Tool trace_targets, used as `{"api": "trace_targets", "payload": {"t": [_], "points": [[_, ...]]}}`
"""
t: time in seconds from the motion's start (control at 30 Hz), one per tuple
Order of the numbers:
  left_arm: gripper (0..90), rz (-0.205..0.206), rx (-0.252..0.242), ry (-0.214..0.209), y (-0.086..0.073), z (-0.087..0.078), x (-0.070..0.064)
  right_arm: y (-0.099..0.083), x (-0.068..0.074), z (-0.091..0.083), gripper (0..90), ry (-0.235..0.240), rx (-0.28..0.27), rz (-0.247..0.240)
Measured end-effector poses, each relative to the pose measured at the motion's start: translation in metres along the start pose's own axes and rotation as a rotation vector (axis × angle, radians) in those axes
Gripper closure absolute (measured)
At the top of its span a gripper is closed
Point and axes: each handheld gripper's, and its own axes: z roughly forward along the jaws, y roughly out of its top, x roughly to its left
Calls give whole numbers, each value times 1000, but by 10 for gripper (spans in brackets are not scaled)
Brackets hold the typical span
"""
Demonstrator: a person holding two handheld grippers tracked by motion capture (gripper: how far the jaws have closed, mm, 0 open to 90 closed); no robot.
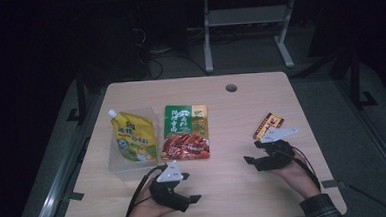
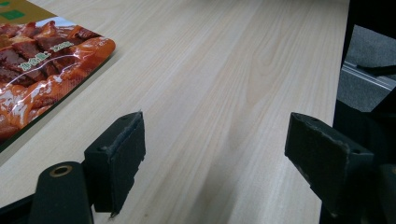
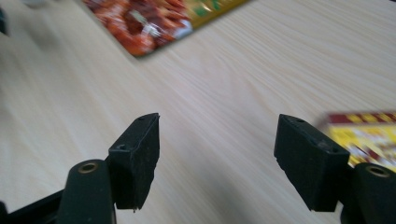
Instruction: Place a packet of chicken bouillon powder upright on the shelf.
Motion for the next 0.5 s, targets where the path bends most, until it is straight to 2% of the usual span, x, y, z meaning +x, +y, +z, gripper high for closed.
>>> {"api": "trace_targets", "payload": {"t": [0.03, 0.07, 0.13, 0.3, 0.33, 0.4, 0.43, 0.47, 0.5], "points": [[199, 2, 2, 0, 0, 1, 1, -5, -11, -4, 332, -20, 1, 25], [199, 2, 4, 0, 0, 0, 1, -6, -15, -5, 336, -28, 1, 33], [199, 4, 4, 0, -1, 0, 2, -8, -25, -7, 402, -43, -2, 54], [199, 0, 2, -1, -1, -1, 5, -6, -46, -8, 525, -76, -2, 104], [199, 0, 2, -1, -1, -1, 5, -6, -46, -8, 525, -76, -2, 104], [199, 2, 3, 1, -1, -2, 6, -2, -58, -10, 631, -85, -18, 129], [199, -1, -1, 2, -1, -2, 6, -2, -58, -10, 631, -85, -18, 129], [199, -8, -4, 2, -2, -3, 6, 2, -64, -12, 736, -82, -33, 141], [199, -8, -4, 3, -2, -3, 7, 4, -68, -12, 762, -93, -36, 147]]}}
